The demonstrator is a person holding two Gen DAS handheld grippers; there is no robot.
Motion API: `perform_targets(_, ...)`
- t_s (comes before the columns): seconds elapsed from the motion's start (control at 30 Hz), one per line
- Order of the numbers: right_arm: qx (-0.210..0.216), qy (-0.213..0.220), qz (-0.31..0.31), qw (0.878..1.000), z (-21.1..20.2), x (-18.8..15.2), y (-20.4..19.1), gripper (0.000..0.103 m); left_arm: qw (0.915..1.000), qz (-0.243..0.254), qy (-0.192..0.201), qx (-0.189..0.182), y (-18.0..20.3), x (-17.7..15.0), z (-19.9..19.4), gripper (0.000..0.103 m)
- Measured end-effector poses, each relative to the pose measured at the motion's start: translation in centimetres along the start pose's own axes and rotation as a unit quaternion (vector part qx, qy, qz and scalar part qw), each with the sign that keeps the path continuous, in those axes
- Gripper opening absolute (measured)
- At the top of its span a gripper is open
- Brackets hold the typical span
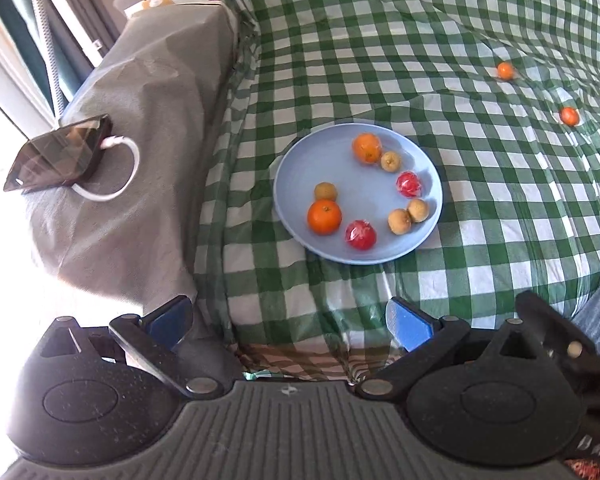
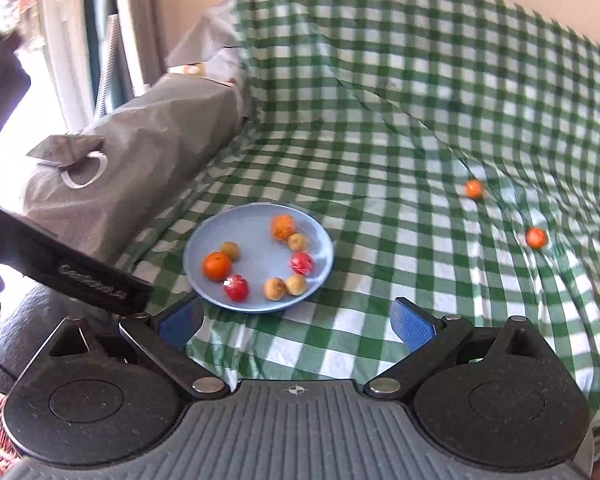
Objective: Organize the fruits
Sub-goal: 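Move both open tools to the last two orange fruits and grasp them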
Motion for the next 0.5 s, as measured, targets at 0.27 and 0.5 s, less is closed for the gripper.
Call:
perform_targets(0.27,-0.092,-0.016,0.105,0.990,4.1,-0.4,8.5,0.099,0.9984,0.051,0.015,-0.019,5.3,6.6,2.6,0.103)
perform_targets(0.5,-0.192,-0.013,0.196,0.962,9.8,-0.8,18.9,0.099,0.9915,0.105,0.049,-0.060,14.4,15.9,8.2,0.103)
Point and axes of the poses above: each gripper's, at about its wrist camera, not at the fingertips, and z roughly the way its jaws point, y to its right, x to its top, the point moved 4 cm from there along z, roughly the way its jaws point, and after that the axes turned 3 degrees about -x, right-handed, at the moved point
